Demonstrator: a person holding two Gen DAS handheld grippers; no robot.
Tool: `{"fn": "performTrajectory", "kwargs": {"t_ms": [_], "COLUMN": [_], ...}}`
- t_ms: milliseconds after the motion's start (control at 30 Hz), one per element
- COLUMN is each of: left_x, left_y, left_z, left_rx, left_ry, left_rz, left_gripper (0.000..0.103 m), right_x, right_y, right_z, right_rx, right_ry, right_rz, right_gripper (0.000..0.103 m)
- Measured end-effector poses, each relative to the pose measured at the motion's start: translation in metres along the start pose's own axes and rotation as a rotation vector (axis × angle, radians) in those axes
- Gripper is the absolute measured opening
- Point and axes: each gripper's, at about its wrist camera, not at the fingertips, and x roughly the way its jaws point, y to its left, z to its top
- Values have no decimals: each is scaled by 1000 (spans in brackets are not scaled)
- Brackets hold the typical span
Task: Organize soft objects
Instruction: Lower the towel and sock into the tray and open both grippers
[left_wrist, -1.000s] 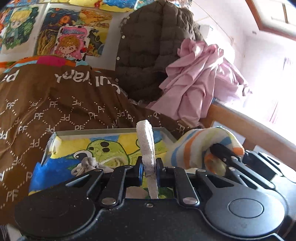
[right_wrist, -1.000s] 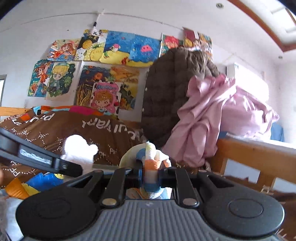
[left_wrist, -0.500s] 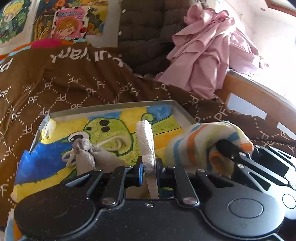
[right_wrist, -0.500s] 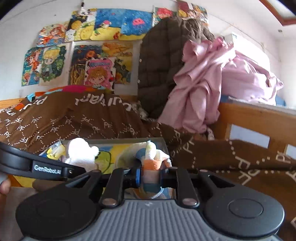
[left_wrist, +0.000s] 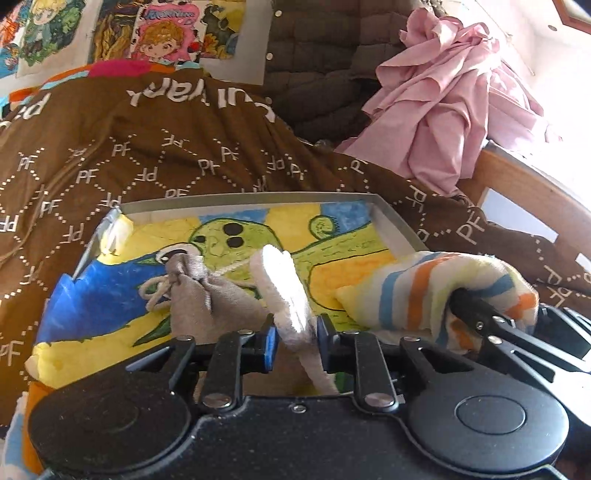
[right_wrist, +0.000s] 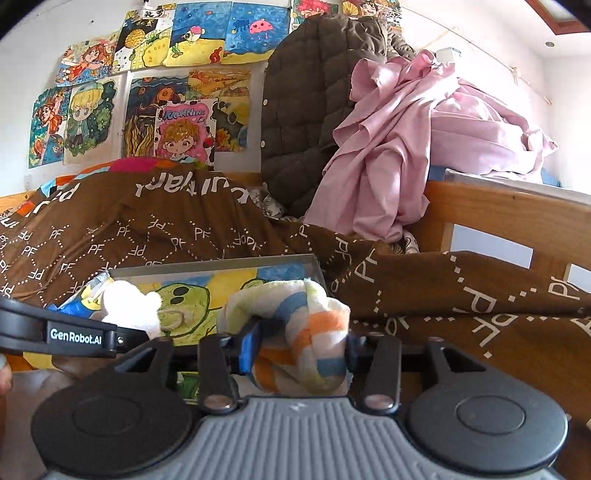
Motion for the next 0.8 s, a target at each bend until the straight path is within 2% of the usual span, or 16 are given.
{"fn": "performTrajectory", "kwargs": {"t_ms": [167,233,433,667,800], "left_x": [-4,-8,-21,-38,-53], "left_y": [6,9,11,11,8], "left_z": [-1,-2,-1,-2,-3], "left_rx": [-31,-54,-61,-55,-39], "left_ry": [-12,-32,-76,-98,-140], "left_rz": [26,28,31,16,14], "left_gripper": [42,54,70,77,80], "right_x": [-1,-1,-4,-14,-27], "right_y": [0,0,-2,-3,-5], "right_z": [1,1,3,7,11], "right_rx": [-11,-17,-19,-29,-25], "right_ry": [-3,-3,-7,-12,-26], "right_rz": [-9,-11,-12,-21,-28], "right_gripper": [68,73,86,94,97]}}
